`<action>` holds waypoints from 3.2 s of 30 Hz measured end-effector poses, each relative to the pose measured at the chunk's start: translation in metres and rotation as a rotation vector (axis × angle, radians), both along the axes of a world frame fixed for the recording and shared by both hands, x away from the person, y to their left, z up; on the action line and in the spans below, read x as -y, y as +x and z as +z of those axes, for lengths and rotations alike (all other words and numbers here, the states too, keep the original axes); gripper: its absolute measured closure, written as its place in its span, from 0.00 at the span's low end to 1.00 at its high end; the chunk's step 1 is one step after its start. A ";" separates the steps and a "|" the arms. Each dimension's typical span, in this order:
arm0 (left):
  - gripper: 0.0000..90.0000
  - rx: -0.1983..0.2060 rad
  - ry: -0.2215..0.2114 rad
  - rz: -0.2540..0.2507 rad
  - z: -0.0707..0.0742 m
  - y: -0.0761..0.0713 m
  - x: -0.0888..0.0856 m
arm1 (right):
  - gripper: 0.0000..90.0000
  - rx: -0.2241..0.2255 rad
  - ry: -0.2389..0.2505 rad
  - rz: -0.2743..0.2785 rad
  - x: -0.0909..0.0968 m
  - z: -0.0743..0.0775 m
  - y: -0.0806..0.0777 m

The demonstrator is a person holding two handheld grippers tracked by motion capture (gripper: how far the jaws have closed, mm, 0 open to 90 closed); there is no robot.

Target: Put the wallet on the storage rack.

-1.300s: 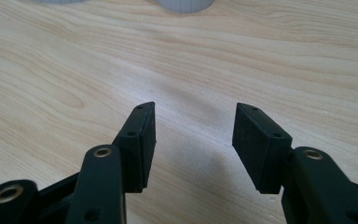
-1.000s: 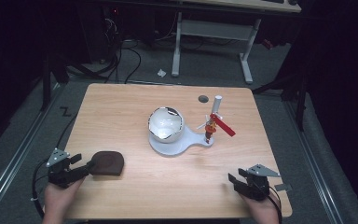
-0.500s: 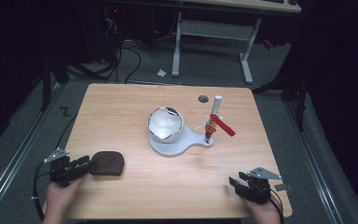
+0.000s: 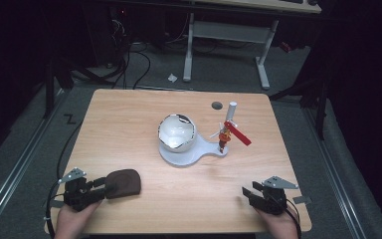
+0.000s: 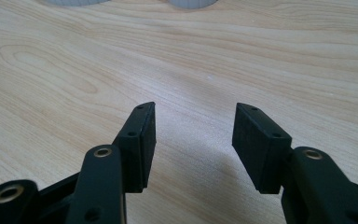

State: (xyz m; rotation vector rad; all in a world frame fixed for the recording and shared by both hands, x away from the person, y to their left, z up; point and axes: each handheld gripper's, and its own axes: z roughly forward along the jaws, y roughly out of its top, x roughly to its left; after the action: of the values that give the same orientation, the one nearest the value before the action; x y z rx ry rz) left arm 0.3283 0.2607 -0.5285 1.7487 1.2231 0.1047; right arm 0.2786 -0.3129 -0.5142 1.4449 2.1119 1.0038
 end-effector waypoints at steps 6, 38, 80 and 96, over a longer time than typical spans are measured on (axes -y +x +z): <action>0.51 -0.044 -0.045 0.019 -0.006 0.011 -0.005 | 0.55 -0.001 0.000 -0.002 0.000 0.000 0.000; 0.91 0.111 -0.010 0.035 0.011 -0.008 0.006 | 0.56 -0.004 0.015 -0.021 0.003 -0.001 0.000; 0.94 0.345 0.002 0.054 0.072 0.002 0.044 | 0.57 0.018 0.030 -0.011 0.006 0.002 -0.002; 0.94 0.355 0.004 0.053 0.089 0.043 0.080 | 0.57 0.024 0.039 -0.011 0.011 0.003 -0.002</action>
State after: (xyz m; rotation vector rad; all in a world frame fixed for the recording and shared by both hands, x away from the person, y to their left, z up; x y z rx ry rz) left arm 0.3712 0.1804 -0.4397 1.6166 1.0077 0.4305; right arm 0.2763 -0.3239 -0.5111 1.4540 2.0765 1.0579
